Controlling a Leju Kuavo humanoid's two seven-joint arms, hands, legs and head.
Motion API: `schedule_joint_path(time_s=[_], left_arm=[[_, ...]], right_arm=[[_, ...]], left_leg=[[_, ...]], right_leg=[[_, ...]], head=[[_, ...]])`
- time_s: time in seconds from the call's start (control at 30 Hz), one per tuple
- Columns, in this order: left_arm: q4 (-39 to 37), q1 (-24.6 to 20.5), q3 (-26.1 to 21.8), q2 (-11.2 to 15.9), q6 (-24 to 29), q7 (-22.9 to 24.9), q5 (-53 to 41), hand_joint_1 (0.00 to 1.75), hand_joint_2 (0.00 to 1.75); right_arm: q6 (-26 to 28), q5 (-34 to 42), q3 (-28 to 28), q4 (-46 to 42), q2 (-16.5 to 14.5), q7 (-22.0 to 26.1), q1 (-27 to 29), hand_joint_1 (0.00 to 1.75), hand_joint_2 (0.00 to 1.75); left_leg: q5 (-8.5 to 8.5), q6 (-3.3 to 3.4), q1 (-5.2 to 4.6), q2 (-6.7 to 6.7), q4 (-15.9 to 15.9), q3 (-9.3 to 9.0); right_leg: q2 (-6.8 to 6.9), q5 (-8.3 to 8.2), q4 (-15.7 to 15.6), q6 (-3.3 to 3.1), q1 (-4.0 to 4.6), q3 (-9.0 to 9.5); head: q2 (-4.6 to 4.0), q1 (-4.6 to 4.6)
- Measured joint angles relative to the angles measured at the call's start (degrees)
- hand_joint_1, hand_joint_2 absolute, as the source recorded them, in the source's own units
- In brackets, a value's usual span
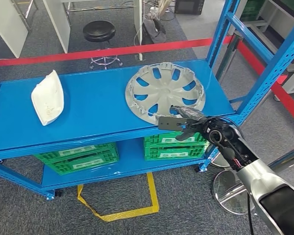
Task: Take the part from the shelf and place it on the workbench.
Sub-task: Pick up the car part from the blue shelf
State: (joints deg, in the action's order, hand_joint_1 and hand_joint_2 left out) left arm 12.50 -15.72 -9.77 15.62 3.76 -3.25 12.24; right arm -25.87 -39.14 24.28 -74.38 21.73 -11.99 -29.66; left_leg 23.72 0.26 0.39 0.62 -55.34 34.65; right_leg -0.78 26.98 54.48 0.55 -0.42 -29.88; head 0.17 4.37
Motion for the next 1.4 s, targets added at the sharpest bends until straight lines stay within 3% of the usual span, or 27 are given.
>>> schedule_joint_path(time_s=[0.57,1.1,1.4], left_arm=[[0.0,0.07,0.11,0.23,0.0,-0.01,-0.35,0.0,0.0],[0.0,-0.34,0.22,0.21,0.0,0.12,-0.31,0.0,0.0],[0.0,-0.34,0.24,0.21,0.0,0.08,0.15,0.0,0.0]], right_arm=[[1.67,-6.0,4.68,6.51,5.33,5.56,-4.97,0.0,1.75],[7.33,-14.5,9.37,17.46,6.1,14.91,-10.91,0.0,1.75],[9.15,-18.56,12.33,20.77,5.4,17.55,-13.77,0.0,1.75]], left_leg=[[0.0,0.0,-0.01,0.0,0.0,-0.02],[-0.01,0.01,-0.01,0.01,0.0,-0.02],[-0.01,0.01,-0.01,0.03,0.01,-0.01]], right_leg=[[0.02,-0.01,0.0,0.02,0.0,0.0],[0.03,-0.02,0.01,0.02,0.0,0.04],[0.02,-0.01,0.02,0.02,0.01,0.05]], head=[[0.0,-0.01],[0.0,-0.01],[0.0,-0.01]])
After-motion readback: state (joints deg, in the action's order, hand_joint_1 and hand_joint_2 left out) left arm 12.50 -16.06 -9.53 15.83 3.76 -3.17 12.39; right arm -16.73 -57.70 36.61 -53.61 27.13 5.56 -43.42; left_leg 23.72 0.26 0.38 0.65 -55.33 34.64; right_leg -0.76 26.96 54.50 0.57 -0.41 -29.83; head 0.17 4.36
